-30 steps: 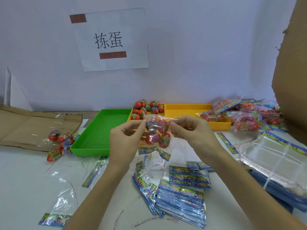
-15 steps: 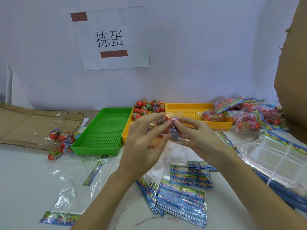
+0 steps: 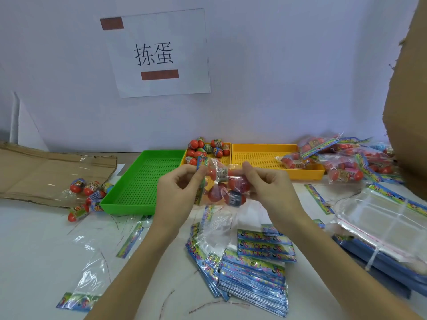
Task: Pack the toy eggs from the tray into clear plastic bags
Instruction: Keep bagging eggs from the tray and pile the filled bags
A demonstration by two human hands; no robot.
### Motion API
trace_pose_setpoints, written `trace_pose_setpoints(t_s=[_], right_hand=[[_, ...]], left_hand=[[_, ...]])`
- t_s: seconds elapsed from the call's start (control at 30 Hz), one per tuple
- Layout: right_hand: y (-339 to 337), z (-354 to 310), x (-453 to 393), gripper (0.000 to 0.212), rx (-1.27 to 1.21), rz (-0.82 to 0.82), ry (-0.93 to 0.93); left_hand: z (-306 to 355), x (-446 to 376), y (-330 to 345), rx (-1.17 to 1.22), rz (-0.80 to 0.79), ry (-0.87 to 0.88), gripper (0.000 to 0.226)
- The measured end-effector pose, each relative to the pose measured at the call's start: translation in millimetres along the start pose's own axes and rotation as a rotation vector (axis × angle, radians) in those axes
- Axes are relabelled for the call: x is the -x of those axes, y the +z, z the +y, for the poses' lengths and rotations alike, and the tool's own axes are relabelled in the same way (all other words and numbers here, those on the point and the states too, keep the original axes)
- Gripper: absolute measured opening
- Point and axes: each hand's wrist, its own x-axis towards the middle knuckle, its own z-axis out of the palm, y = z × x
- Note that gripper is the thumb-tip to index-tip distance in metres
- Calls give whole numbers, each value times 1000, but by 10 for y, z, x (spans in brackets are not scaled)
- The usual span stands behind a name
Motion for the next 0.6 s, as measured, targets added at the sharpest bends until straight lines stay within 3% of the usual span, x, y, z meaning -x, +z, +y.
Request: trace_pose_setpoints(t_s=[0.17, 0.27, 0.37, 0.5, 0.6], right_hand=[[-5, -35, -45, 41, -40, 26, 119], [-40, -46, -53, 56, -113, -172, 284], [-79, -2, -14, 45, -45, -386, 246], [-32, 60, 9, 25, -135, -288, 226], [-87, 10, -13, 22, -154, -340, 246]], left_hand=[[5, 34, 43, 16, -4, 67, 27], [-22, 18, 15, 83, 106, 47, 24], [-41, -36, -41, 89, 190, 11, 23], [-37, -37, -68, 50, 185, 15, 23], [-20, -51, -107, 12, 200, 29, 24]])
